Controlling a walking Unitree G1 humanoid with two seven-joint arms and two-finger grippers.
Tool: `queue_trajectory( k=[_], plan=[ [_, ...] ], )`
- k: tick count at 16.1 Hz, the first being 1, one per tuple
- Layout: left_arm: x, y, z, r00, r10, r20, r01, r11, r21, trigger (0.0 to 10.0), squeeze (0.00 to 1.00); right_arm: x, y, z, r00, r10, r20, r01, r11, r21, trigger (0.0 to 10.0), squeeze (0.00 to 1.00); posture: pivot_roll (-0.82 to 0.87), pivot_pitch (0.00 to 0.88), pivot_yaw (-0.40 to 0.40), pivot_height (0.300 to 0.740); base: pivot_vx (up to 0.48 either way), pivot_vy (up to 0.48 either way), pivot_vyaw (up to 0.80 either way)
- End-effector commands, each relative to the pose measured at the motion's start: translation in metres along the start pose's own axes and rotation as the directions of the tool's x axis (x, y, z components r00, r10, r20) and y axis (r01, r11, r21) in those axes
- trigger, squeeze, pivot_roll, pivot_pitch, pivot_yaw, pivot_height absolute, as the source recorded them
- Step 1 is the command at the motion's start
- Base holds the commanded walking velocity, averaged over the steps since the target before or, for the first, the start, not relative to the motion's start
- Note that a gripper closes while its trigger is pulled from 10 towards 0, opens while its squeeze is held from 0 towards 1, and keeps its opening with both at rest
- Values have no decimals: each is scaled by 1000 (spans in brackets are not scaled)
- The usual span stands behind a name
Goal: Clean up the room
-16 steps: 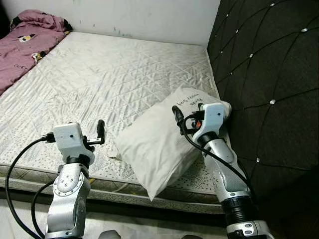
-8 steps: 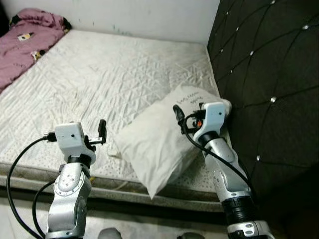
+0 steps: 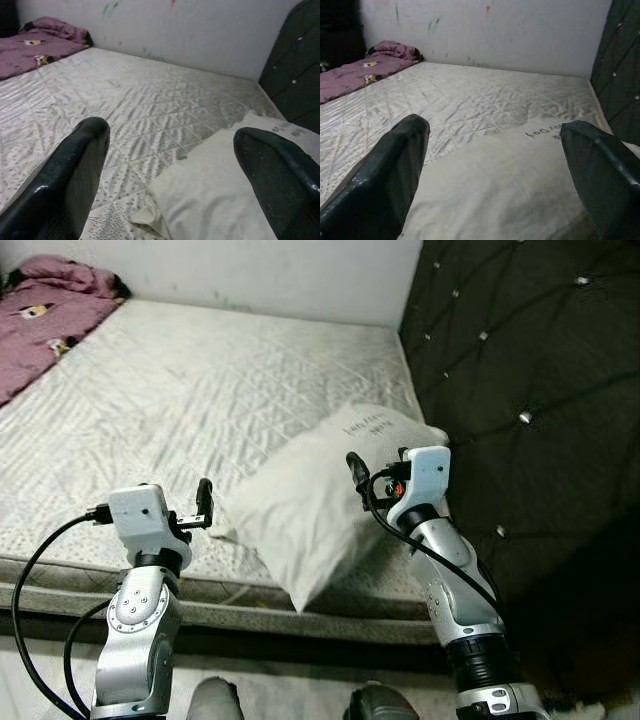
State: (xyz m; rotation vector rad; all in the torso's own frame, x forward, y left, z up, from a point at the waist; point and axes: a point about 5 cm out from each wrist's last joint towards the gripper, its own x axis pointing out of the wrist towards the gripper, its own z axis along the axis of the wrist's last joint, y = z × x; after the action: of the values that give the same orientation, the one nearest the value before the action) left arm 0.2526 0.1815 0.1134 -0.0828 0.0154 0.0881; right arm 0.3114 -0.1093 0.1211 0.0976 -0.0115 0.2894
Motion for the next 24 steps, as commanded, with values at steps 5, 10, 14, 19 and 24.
queue_trajectory(
  k=[5, 10, 14, 19, 24],
  plan=[
    [1, -4, 3, 1000, -28, 9, 28, 1000, -8, 10000, 0, 0, -1, -2, 1000, 6, -15, -6, 1000, -12, 10000, 0, -27, 11, -61, 673, 0, 0, 0],
    [2, -6, 5, 999, -42, 19, 42, 999, -15, 10000, 0, 1, -1, -1, 1000, 3, -14, -3, 1000, -12, 10000, 0, -31, 24, -61, 673, 0, 0, 0],
    [3, -7, 6, 999, -49, 24, 49, 999, -18, 10000, 0, 2, -2, 0, 1000, -1, -16, 0, 1000, -8, 10000, 0, -33, 27, -62, 673, 132, 0, -141],
    [3, -7, 6, 998, -57, 24, 57, 998, -16, 10000, 0, 2, -2, 0, 1000, -2, -15, 2, 1000, -10, 10000, 0, -33, 28, -61, 673, 305, 0, -113],
    [4, -8, 6, 998, -64, 21, 65, 998, -12, 10000, 0, 3, -2, 0, 1000, -4, -14, 4, 1000, -12, 10000, 0, -34, 29, -59, 673, 313, 0, 0]
  ],
)
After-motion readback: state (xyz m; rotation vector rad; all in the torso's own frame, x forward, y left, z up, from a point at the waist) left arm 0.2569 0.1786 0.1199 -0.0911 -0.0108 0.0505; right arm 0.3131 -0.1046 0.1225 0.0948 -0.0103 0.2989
